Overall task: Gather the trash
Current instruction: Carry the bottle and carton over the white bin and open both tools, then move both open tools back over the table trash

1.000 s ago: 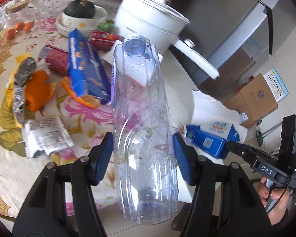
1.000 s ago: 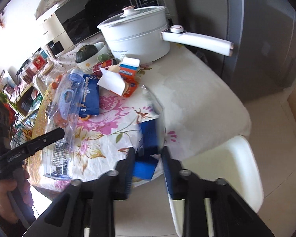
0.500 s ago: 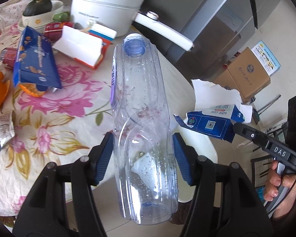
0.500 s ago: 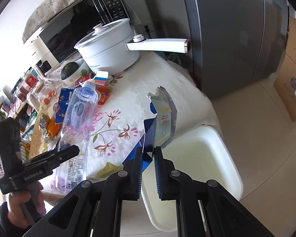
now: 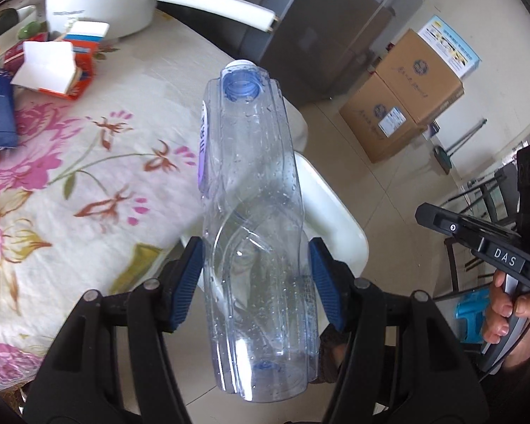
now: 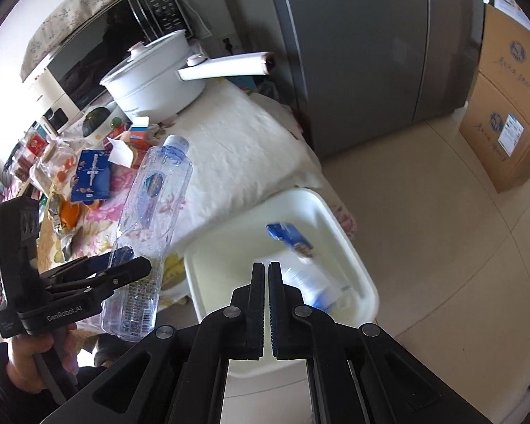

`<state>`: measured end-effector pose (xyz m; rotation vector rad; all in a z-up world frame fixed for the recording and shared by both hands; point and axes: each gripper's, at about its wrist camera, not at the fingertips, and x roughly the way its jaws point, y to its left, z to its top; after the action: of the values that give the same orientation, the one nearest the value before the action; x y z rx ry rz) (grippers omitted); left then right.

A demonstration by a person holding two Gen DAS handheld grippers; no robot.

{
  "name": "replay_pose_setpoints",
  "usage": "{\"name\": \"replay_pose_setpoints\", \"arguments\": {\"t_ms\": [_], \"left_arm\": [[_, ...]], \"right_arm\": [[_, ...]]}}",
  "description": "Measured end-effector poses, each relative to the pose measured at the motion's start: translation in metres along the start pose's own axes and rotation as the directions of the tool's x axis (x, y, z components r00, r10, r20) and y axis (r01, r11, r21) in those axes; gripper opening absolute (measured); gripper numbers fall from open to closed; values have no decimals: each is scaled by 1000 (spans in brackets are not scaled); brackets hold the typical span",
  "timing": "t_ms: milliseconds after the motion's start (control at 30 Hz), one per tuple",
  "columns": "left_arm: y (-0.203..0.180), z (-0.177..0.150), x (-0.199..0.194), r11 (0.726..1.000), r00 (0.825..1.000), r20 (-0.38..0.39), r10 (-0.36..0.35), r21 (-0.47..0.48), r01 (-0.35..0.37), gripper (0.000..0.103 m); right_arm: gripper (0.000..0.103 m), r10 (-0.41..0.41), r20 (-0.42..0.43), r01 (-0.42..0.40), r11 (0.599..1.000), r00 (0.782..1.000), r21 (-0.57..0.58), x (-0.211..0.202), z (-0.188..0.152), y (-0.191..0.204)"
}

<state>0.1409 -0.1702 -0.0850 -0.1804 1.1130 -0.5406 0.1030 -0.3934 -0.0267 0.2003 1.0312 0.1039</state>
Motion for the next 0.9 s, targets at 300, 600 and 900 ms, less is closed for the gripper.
{"name": "replay_pose_setpoints", "arguments": {"t_ms": [300,600,900], "left_arm": [[-28,-7,37,998,994,-113,-14,57,20,62],[-35,-9,59,998,980,-199,-11,59,24,63],[-29,-3,49,996,987,-146,67,63,-59,85]], "right_arm": [[5,-32,-55,35,999,998,37,4,-14,-31],[5,-59,-95,66,996,994,66,8,-21,-50],[53,-83,-87,91,991,993,94,4,-20,-54]]}}
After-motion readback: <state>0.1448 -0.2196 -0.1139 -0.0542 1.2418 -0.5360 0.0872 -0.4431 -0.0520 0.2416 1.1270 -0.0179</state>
